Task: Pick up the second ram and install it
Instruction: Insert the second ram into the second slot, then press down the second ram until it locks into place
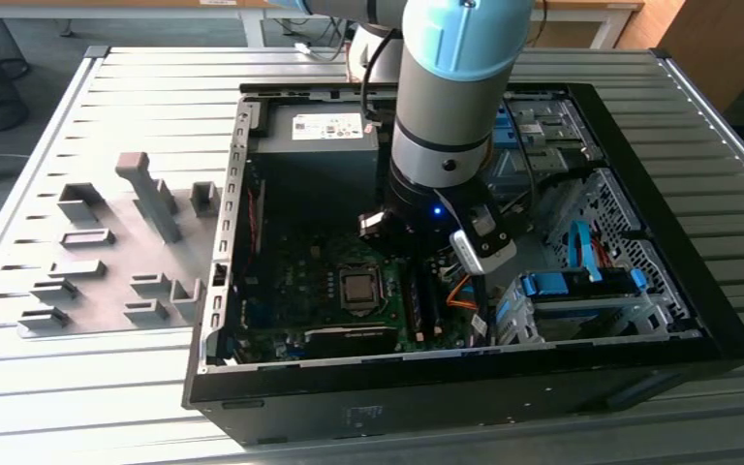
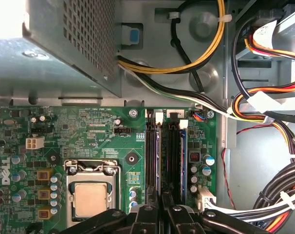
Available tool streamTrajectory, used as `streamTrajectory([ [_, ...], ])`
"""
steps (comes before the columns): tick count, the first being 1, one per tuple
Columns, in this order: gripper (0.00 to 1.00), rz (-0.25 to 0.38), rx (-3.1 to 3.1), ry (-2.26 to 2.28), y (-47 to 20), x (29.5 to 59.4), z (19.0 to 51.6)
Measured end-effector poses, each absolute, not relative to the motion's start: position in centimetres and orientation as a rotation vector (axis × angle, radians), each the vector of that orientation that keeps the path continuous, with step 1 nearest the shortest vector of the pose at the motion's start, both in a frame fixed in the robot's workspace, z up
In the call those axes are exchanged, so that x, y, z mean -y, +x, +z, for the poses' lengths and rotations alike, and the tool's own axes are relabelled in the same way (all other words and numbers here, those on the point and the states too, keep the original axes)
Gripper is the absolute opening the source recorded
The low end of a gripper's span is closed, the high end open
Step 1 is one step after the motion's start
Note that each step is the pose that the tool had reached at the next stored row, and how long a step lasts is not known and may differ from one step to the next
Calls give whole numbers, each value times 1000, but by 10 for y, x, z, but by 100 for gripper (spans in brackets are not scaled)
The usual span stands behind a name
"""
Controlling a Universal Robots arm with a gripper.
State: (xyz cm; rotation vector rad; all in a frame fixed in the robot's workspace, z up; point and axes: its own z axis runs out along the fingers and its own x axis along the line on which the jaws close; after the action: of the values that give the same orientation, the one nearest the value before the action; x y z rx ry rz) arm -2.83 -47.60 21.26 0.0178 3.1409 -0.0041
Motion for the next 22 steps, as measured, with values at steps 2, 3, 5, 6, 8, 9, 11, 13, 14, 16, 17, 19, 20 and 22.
streamTrajectory([
  [2, 14, -4, -3141, 18, -28, 476, 213],
  [3, 14, -4, -3141, 18, -28, 476, 213],
  [5, 14, -4, -3141, 19, -28, 477, 213],
  [6, 14, -4, -3141, 20, -28, 477, 213],
  [8, 14, -4, -3141, 21, -28, 477, 213],
  [9, 14, -4, -3141, 22, -28, 477, 212],
  [11, 14, -3, -3141, 25, -28, 477, 213],
  [13, 14, -3, -3141, 26, -28, 477, 212],
  [14, 14, -2, -3141, 30, -28, 478, 212],
  [16, 14, -2, -3141, 32, -28, 477, 211],
  [17, 14, -2, -3141, 32, -28, 477, 211],
  [19, 14, -2, -3141, 32, -28, 477, 211],
  [20, 14, -2, -3141, 32, -28, 477, 210],
  [22, 14, -3, -3141, 32, -28, 478, 210],
])
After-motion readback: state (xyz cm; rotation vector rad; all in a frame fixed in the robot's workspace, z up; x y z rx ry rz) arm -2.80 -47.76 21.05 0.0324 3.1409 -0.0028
